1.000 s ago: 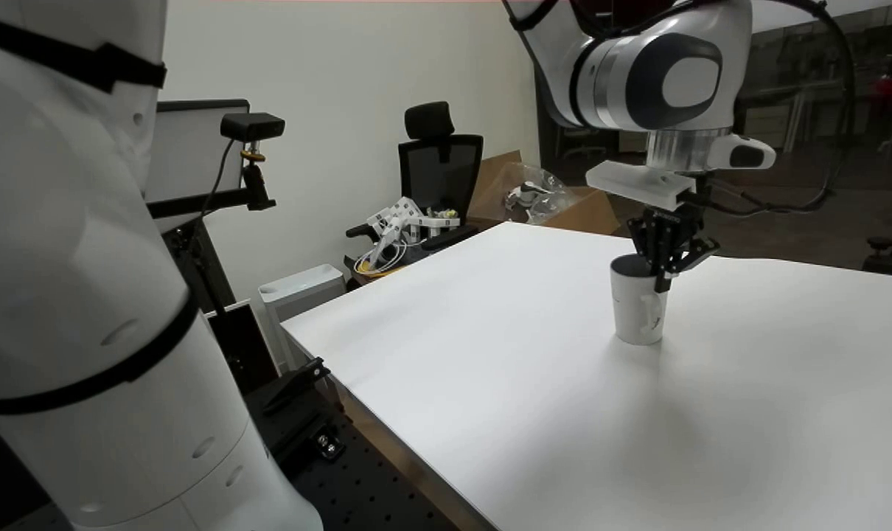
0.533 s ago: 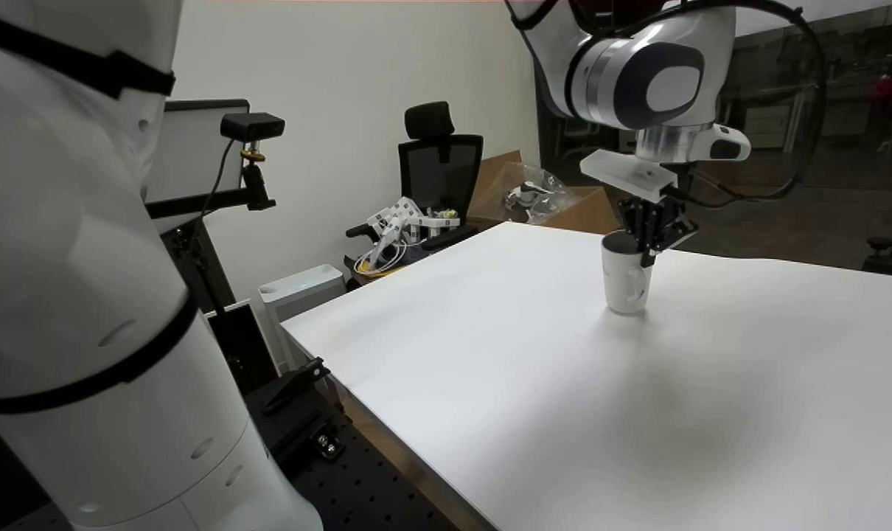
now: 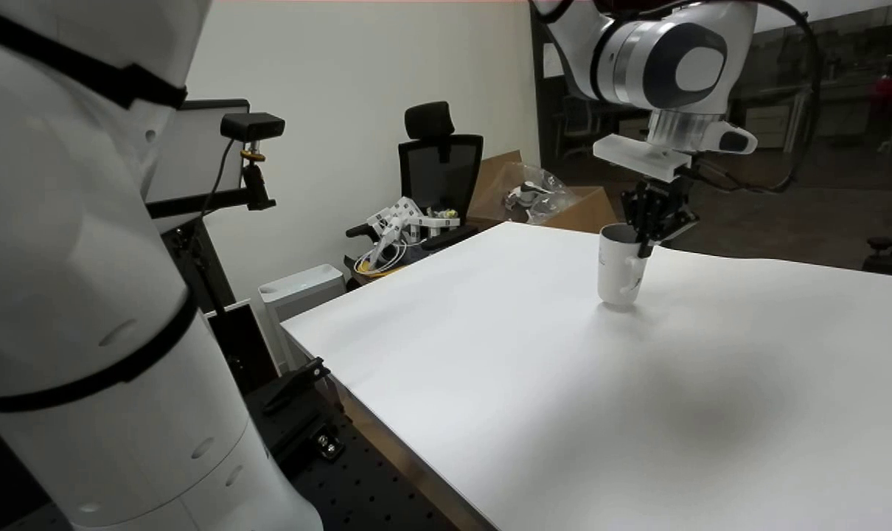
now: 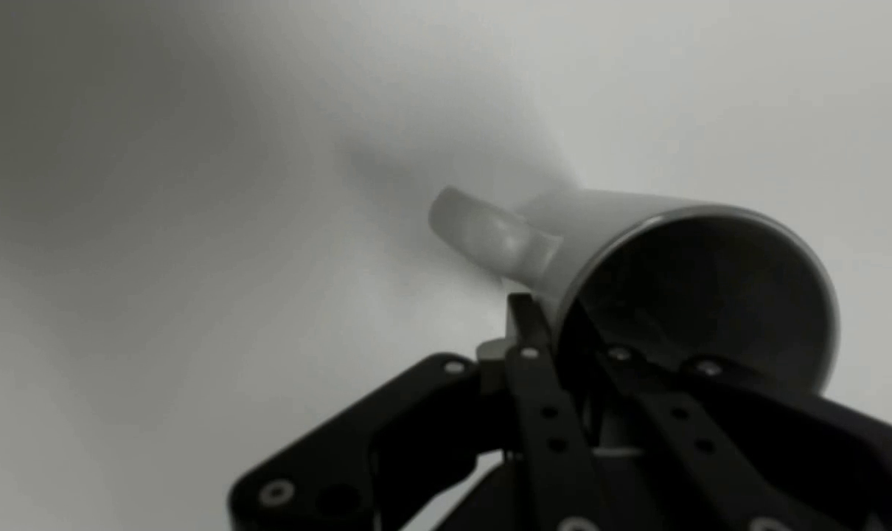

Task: Move the mug backward

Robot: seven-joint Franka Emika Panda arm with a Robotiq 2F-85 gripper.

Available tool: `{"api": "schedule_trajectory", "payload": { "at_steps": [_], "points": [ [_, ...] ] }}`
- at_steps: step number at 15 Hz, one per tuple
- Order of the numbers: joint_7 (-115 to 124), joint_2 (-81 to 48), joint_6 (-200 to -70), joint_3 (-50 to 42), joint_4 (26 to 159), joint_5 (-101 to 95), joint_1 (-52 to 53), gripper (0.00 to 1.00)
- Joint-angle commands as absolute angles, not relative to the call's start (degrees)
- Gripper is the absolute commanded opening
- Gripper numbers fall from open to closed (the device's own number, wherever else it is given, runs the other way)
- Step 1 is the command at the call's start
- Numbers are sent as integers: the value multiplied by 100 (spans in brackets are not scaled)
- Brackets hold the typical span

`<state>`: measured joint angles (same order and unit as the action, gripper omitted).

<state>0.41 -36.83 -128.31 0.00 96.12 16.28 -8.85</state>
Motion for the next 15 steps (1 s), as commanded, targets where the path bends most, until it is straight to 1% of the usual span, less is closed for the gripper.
{"api": "schedule_trajectory", "payload": {
  "at_steps": [1,11,12,13,15],
  "points": [
    [580,-4064,-12594,-231,8917,1359,-716,2],
    [1126,-4643,-12502,-426,8111,966,-584,2],
    [1149,-4663,-12481,-430,8069,943,-576,34],
    [1175,-4673,-12476,-434,8046,924,-567,35],
    [1193,-4686,-12466,-431,8000,913,-557,47]
  ]
}}
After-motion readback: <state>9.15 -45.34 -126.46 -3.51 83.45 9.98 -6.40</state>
